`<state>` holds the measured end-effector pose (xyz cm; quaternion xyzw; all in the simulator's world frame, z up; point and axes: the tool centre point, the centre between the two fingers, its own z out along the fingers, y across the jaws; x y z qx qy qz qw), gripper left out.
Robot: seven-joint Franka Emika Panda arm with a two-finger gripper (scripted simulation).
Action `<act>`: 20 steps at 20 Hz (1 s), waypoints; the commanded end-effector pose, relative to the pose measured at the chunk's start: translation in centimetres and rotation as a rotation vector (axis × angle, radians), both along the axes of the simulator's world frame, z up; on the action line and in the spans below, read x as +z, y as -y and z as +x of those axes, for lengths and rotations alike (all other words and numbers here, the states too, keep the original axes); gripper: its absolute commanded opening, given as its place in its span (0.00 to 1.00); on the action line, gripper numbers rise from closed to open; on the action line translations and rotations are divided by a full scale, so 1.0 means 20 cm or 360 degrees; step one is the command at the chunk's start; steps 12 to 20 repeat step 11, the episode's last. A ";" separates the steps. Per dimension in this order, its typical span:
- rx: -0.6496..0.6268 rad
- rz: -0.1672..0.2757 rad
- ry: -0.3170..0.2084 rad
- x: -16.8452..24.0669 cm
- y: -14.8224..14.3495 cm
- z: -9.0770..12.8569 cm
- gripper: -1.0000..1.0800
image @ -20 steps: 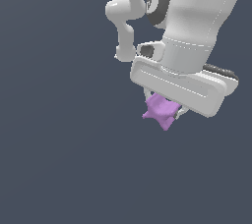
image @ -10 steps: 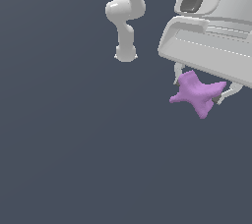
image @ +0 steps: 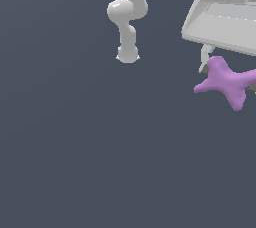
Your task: Pick up the object and move it to a goal position.
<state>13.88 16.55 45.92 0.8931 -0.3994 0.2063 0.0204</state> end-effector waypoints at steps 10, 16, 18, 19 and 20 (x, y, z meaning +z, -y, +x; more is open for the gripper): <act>-0.0024 -0.0007 0.0017 0.06 -0.04 0.02 0.00; -0.0024 -0.0007 0.0017 0.06 -0.04 0.02 0.00; -0.0024 -0.0007 0.0017 0.06 -0.04 0.02 0.00; -0.0024 -0.0007 0.0017 0.06 -0.04 0.02 0.00; -0.0024 -0.0007 0.0017 0.06 -0.04 0.02 0.00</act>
